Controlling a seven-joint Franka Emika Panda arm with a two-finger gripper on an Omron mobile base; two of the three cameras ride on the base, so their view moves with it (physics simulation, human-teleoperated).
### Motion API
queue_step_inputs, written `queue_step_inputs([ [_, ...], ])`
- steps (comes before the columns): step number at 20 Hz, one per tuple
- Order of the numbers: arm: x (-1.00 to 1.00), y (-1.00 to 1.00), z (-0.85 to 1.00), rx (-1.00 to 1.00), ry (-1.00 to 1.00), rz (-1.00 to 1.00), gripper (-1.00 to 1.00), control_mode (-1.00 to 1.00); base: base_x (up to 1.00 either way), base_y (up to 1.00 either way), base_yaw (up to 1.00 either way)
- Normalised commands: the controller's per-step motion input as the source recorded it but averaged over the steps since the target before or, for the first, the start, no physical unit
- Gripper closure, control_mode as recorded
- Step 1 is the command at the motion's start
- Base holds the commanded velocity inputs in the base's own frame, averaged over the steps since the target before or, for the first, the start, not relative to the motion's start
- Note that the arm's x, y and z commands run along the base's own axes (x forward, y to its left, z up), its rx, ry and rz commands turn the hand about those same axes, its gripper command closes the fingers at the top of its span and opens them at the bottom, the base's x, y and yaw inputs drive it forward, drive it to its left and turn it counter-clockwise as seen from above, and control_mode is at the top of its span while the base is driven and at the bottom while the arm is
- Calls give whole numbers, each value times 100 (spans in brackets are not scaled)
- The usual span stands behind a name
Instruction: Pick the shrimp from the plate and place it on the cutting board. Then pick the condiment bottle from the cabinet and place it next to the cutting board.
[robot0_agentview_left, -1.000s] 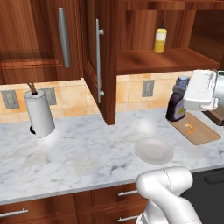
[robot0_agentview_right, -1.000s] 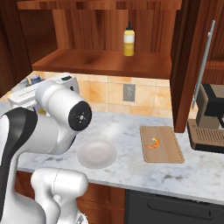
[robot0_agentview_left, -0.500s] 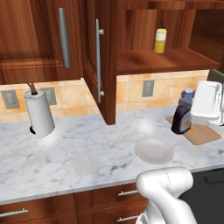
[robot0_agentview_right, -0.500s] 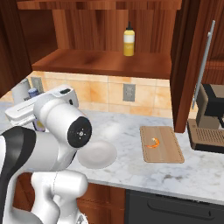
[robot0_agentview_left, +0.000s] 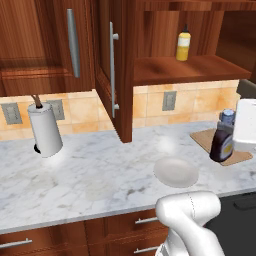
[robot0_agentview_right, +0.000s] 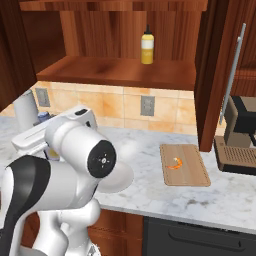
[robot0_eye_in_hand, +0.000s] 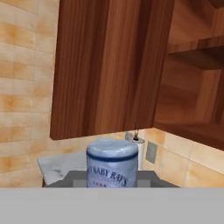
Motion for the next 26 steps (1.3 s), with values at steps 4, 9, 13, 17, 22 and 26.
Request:
queue_step_inputs([
  [4, -9, 0, -79, 0, 0, 0, 100, -100, 0, 0, 0],
  [9, -1, 0, -97, 0, 0, 0, 100, -100, 0, 0, 0],
  [13, 0, 0, -100, 0, -2, 0, 100, -100, 0, 0, 0],
  [17, 0, 0, -94, 0, -5, 0, 100, -100, 0, 0, 0],
  [22, 0, -6, -40, 0, -9, 0, 100, -100, 0, 0, 0],
  [26, 1, -17, 0, 1, -3, 0, 100, -100, 0, 0, 0],
])
